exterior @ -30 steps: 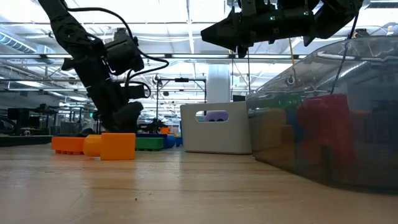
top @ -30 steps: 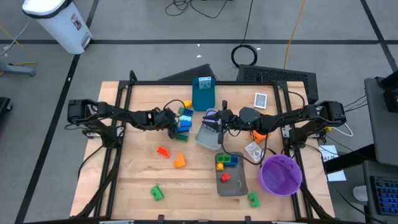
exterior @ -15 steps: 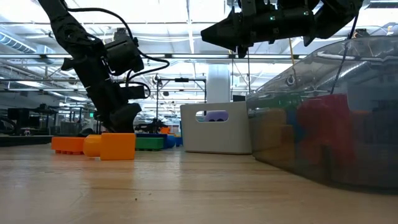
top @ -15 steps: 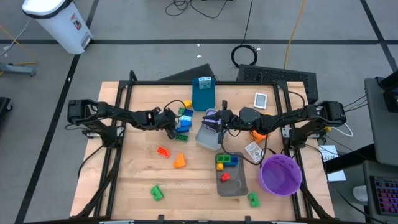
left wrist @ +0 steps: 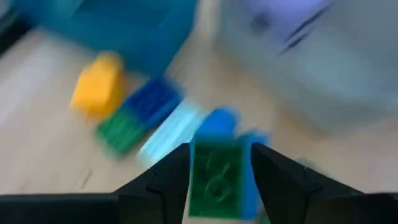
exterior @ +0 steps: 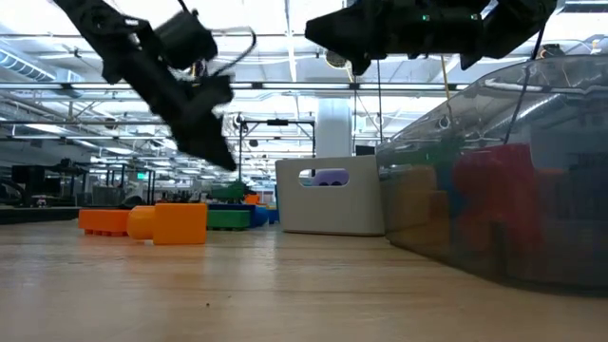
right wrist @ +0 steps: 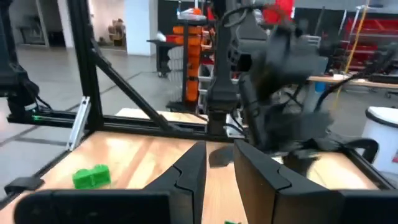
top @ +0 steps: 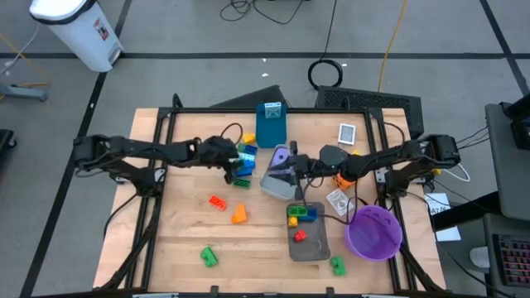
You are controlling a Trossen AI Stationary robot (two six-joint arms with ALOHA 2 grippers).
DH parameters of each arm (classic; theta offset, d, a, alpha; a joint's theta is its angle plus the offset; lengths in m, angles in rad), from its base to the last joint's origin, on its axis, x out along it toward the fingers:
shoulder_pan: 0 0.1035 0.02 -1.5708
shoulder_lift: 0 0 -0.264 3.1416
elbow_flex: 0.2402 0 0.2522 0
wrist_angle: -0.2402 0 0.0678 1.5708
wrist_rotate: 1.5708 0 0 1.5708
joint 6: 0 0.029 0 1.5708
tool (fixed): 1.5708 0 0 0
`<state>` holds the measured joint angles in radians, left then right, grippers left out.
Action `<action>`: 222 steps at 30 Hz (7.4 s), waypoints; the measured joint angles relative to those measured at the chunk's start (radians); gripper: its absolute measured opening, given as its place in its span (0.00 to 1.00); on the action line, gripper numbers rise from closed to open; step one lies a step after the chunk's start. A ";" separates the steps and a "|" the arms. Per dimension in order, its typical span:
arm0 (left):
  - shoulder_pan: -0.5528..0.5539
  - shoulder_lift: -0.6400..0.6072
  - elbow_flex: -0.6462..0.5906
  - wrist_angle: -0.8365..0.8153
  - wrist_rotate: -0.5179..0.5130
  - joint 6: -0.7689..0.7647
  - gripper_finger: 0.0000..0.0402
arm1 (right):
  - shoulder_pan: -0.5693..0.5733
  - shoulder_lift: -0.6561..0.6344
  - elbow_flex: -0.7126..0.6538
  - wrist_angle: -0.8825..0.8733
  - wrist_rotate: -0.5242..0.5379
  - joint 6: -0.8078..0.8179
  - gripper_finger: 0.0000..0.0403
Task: Pick & Place Toys
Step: Put the dark green game piece into the black bin
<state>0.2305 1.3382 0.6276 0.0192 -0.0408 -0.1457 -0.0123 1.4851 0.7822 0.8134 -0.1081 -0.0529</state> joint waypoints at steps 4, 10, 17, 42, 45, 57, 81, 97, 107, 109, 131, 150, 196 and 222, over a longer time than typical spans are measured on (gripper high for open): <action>-0.020 -0.014 0.003 0.148 0.146 0.043 0.33 | 0.017 0.061 0.012 0.043 0.002 -0.033 0.21; -0.016 -0.013 0.003 0.141 0.171 0.050 0.19 | 0.020 0.138 0.084 -0.017 0.003 -0.051 0.40; -0.008 -0.013 0.003 0.109 0.173 0.154 0.16 | 0.019 0.209 0.149 -0.107 0.008 -0.069 0.66; -0.029 0.069 0.002 -0.009 0.035 0.196 0.89 | 0.003 0.210 0.167 -0.115 0.003 -0.094 0.81; -0.028 0.079 0.002 -0.002 0.025 0.195 0.89 | 0.003 0.210 0.167 -0.115 0.002 -0.094 0.80; -0.027 0.133 0.002 0.002 -0.006 0.186 0.89 | 0.003 0.210 0.167 -0.115 0.002 -0.092 0.79; -0.027 0.143 0.002 -0.017 -0.005 0.183 0.53 | 0.003 0.210 0.167 -0.115 0.002 -0.094 0.79; -0.027 0.143 0.002 0.003 0.012 0.225 0.44 | 0.003 0.210 0.167 -0.115 0.003 -0.094 0.79; -0.027 0.143 0.002 0.032 0.026 0.239 0.36 | 0.003 0.210 0.167 -0.114 0.003 -0.109 0.79; -0.025 0.143 0.002 0.031 0.040 0.240 0.36 | 0.003 0.210 0.167 -0.114 0.003 -0.109 0.79; -0.016 0.133 0.225 -0.174 0.311 0.304 0.40 | 0.069 0.210 0.166 -0.213 0.251 -0.495 0.79; -0.015 0.133 0.394 -0.300 0.583 0.294 0.41 | 0.147 0.210 0.166 -0.183 0.551 -0.864 0.68; 0.009 0.133 0.393 -0.295 0.639 0.275 0.42 | 0.171 0.211 0.167 -0.153 0.471 -0.907 0.43; 0.010 0.133 0.393 -0.301 0.643 0.251 0.41 | 0.149 0.211 0.167 -0.175 0.413 -0.916 0.24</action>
<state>0.2405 1.4708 1.0210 -0.2819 0.6018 0.1051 0.1368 1.6958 0.9489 0.6381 0.3051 -0.9692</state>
